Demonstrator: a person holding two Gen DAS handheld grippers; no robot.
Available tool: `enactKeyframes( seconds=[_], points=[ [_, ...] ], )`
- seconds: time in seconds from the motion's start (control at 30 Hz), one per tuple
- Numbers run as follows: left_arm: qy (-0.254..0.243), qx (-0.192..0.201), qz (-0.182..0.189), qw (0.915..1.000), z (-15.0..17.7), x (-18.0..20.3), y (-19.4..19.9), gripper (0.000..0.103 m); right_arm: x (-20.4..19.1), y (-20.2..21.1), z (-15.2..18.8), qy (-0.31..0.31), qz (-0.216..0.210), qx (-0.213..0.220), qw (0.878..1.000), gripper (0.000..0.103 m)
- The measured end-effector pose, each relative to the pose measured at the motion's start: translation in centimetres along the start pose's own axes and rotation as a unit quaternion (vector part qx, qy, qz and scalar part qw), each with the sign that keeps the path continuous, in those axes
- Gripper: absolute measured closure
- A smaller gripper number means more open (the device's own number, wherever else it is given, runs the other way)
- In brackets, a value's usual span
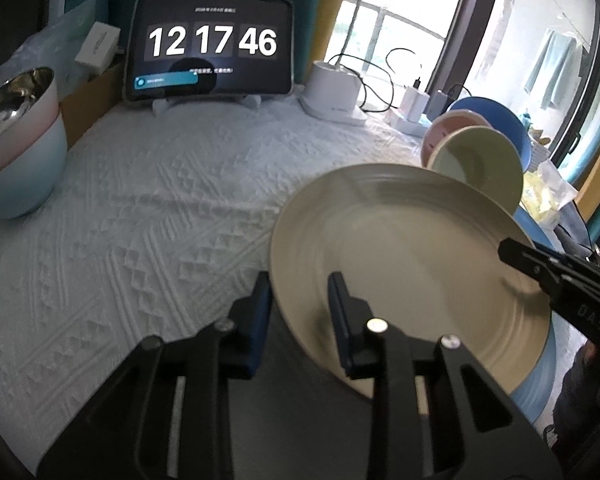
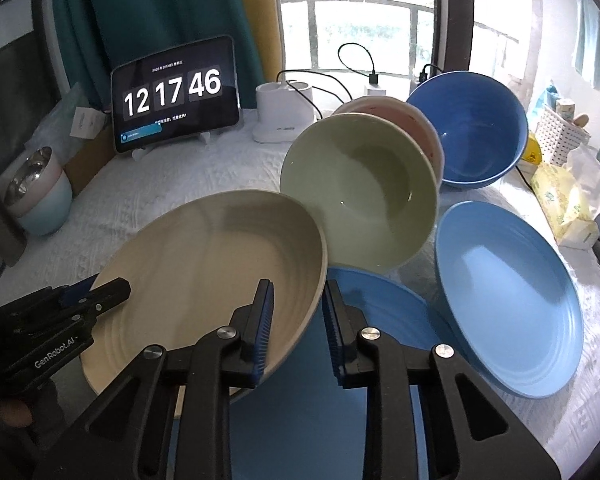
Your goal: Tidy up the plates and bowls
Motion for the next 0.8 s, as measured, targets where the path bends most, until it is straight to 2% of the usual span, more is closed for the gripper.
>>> enactKeyframes(
  seconds=[0.8],
  points=[
    [-0.031, 0.018, 0.023, 0.9991, 0.2, 4.4, 2.7, 0.074, 3.0, 4.1, 1.0, -0.026, 0.017, 0.030, 0.999, 0.076]
  ],
)
Point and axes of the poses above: each gripper's, at about its wrist camera, not at the fingertips, and y roughly against the way its jaws point, x to its right, z to its underside, the point moved 8 cm from there along -y, roughly the way its jaws point, and after that the axes turned 9 degrees about x, right-handed, at the moved point
